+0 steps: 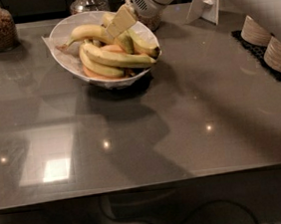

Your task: Pick banana from white bowl

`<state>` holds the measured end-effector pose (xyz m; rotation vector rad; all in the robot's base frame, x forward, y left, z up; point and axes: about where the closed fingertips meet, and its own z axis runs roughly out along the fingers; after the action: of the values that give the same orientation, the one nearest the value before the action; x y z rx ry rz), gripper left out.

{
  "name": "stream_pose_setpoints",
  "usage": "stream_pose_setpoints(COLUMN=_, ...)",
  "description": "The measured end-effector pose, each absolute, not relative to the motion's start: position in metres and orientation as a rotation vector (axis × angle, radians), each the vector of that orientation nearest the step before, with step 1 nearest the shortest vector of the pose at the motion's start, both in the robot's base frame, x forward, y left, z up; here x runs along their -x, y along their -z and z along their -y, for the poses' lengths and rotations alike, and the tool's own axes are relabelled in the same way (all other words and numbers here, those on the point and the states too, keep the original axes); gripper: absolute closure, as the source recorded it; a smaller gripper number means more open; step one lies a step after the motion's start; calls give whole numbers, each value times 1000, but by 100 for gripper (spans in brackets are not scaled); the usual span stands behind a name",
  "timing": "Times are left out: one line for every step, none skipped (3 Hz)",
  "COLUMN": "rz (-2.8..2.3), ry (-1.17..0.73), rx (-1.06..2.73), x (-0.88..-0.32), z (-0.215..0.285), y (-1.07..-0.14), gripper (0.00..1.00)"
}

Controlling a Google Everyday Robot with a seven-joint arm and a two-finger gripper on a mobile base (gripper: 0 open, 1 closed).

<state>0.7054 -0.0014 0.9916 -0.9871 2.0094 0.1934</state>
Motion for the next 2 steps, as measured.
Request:
stream_pose_setpoints(rz=-2024, ry=-226, rx=975, x=-716, z=-12, y=-981, gripper=25)
stream_pose_setpoints(rz=-2047, ry=-253, rx=963, x=-726, z=-25, y=-970, gripper=30)
